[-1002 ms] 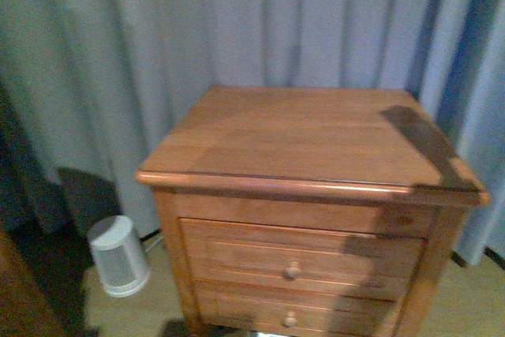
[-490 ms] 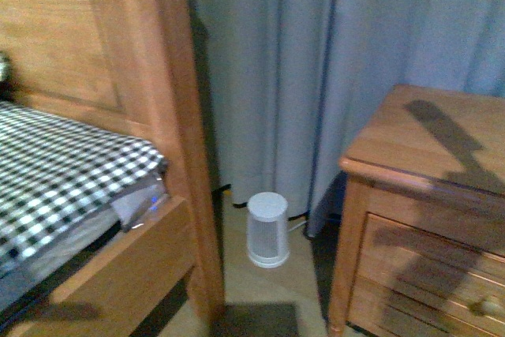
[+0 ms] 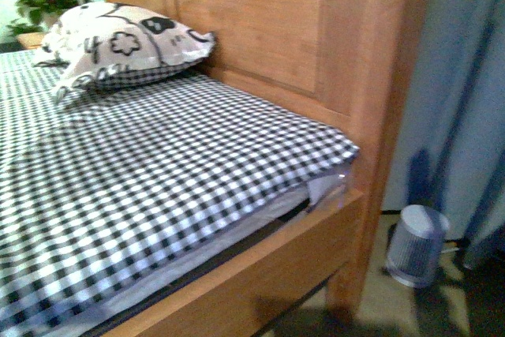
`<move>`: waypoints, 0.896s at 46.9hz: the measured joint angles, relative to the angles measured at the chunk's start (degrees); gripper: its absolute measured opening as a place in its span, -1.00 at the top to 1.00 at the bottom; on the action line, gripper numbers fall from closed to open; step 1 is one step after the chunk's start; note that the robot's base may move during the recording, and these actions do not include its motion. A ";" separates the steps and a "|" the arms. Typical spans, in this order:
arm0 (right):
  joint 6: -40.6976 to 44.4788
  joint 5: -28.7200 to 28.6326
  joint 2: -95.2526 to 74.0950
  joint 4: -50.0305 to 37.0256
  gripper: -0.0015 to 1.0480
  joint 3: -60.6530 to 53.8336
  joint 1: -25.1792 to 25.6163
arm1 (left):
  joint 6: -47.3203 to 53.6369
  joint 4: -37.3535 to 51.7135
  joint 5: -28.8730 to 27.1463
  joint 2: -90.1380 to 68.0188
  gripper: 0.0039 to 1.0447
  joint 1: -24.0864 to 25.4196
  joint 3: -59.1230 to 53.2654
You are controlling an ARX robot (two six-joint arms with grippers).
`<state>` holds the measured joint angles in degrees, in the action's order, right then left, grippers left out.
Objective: Clean up trash
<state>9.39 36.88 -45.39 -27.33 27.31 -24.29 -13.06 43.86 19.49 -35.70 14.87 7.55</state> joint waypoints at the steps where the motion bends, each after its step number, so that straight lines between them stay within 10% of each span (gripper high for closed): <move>1: 0.00 0.00 0.00 0.00 0.60 0.00 0.02 | 0.00 0.00 -0.02 0.00 0.47 0.00 0.00; 32: 0.57 -0.57 -0.17 0.00 0.60 0.00 -0.22 | 0.17 -0.44 -0.24 0.26 0.47 0.28 0.13; 36: 0.55 0.39 -0.11 0.00 0.60 0.00 0.07 | 10.99 -25.53 10.10 -4.00 0.47 -0.50 10.01; 42: 0.55 0.33 -0.04 0.00 0.60 0.00 0.11 | 23.34 -31.21 9.33 -17.64 0.47 -4.28 16.74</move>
<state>9.93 37.21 -45.43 -27.33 27.31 -24.18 10.28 12.64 28.82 -53.34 10.59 24.29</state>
